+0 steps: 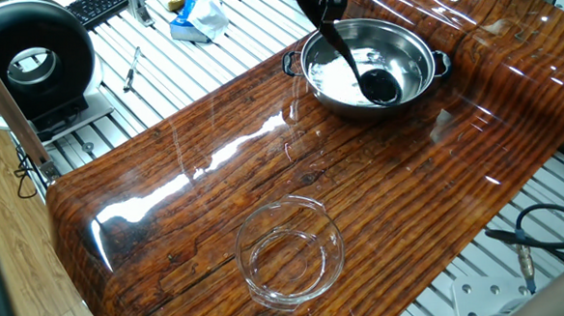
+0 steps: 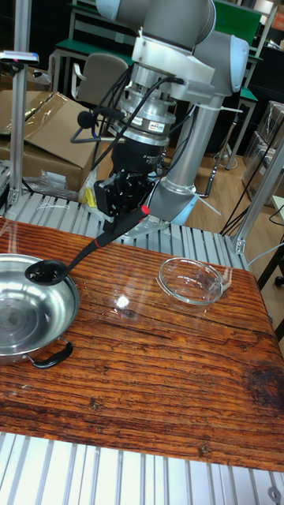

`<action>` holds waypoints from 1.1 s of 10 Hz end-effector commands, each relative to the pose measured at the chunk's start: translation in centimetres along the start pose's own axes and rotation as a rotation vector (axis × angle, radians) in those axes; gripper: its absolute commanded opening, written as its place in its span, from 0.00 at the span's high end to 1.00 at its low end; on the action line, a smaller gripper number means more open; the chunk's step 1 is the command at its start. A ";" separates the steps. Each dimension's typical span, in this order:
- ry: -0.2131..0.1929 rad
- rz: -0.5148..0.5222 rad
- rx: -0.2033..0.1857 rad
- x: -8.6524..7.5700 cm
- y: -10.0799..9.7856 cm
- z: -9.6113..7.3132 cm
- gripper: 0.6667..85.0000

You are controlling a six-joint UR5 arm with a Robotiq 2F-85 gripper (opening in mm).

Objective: Scoop water with a large spoon from one bowl to another

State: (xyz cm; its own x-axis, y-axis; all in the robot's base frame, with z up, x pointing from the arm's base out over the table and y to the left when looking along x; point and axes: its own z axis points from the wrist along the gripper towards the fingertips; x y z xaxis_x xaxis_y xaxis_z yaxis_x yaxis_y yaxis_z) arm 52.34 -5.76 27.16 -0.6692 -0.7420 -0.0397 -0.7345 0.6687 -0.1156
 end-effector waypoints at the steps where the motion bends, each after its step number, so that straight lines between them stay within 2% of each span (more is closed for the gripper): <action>1: -0.005 0.004 -0.023 -0.6 0.9 -0.6 1.00; 6: 0.027 0.045 -0.027 -0.4 2.2 -2.2 1.00; 11: 0.034 0.099 -0.054 -0.8 4.1 -3.3 1.00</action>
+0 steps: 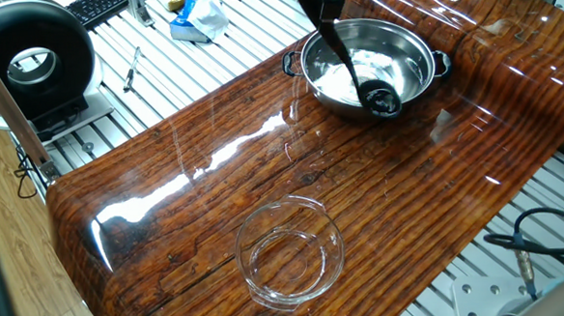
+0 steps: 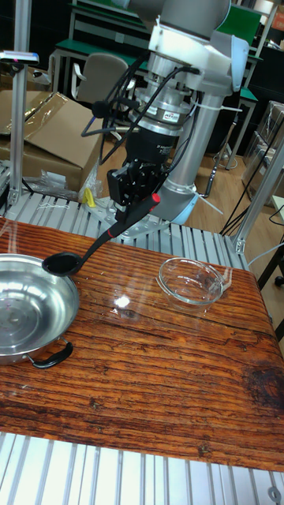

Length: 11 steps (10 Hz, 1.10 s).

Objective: Scoop water with a large spoon from one bowl to another

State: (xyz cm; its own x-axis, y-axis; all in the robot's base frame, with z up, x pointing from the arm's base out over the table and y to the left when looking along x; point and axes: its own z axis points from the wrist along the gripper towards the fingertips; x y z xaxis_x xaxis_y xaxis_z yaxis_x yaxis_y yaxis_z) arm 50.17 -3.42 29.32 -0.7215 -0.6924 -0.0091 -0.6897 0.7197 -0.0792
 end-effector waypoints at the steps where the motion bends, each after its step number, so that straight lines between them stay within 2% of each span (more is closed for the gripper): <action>1: -0.002 0.041 -0.032 -0.3 1.8 -0.9 1.00; 5: 0.006 0.078 -0.067 -0.5 3.1 -1.0 1.00; 11: 0.029 0.137 -0.089 -0.4 4.4 -1.1 1.00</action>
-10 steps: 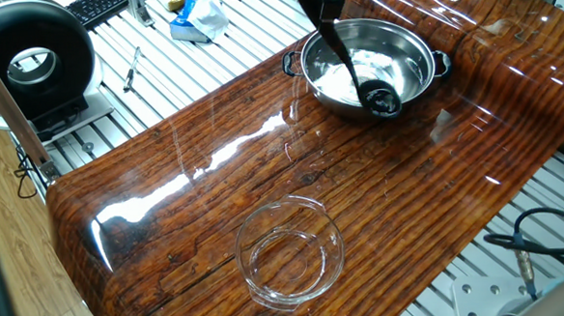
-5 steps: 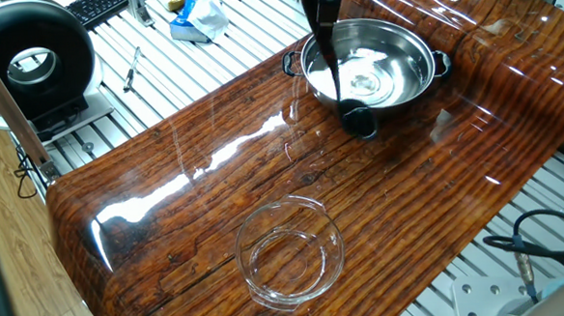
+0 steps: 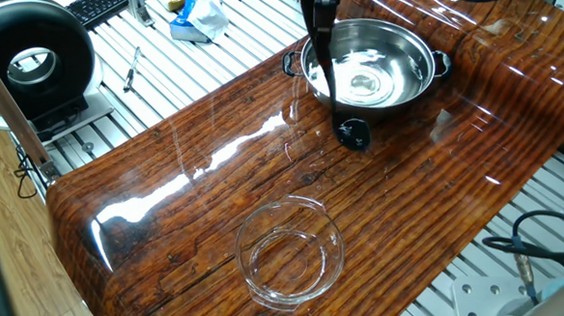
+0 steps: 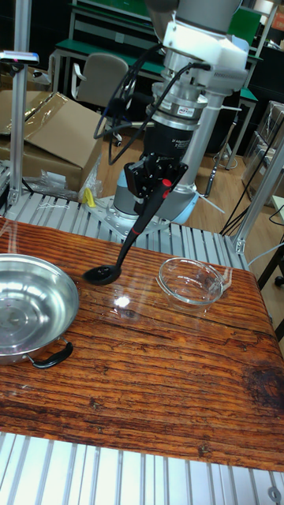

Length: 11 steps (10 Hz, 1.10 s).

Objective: Scoop water with a large spoon from one bowl to another

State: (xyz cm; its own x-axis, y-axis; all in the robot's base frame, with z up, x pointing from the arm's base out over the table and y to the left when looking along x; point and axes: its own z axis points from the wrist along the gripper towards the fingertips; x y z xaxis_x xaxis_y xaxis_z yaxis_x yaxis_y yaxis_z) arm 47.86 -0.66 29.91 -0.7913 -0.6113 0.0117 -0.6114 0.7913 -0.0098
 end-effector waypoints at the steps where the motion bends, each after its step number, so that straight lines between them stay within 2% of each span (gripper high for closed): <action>1: 0.013 0.045 -0.017 0.2 1.0 -0.1 1.00; 5: 0.047 0.116 0.004 0.7 2.1 -0.2 1.00; 11: 0.051 0.196 -0.001 0.8 4.7 -0.3 1.00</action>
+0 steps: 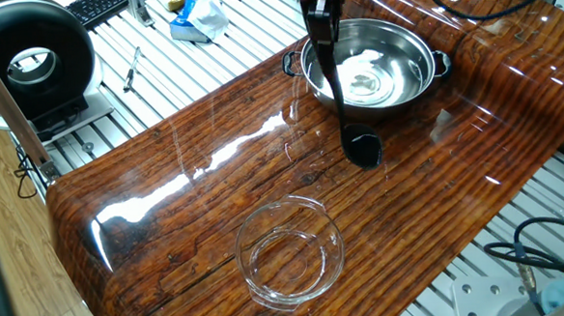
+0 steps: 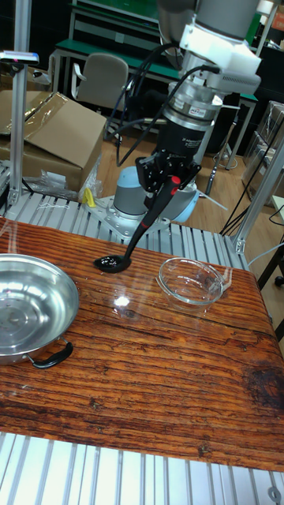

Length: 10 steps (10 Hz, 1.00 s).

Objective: Scoop water with a large spoon from one bowl to another

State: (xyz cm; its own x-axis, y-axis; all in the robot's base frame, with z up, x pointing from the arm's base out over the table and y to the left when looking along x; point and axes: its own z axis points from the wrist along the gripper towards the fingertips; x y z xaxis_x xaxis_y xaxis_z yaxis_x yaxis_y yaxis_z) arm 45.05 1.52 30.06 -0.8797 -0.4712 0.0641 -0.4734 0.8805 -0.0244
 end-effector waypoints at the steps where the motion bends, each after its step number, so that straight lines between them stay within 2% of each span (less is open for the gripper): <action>1: -0.002 0.040 -0.009 0.2 1.6 -0.1 1.00; 7: 0.011 0.135 -0.028 0.8 4.1 0.0 1.00; 10: 0.003 0.170 -0.018 0.7 4.8 0.3 1.00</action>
State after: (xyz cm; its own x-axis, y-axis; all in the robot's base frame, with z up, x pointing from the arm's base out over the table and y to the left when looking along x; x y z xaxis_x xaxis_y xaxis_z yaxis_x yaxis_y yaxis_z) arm 42.48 4.50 29.84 -0.9359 -0.3445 0.0731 -0.3467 0.9377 -0.0205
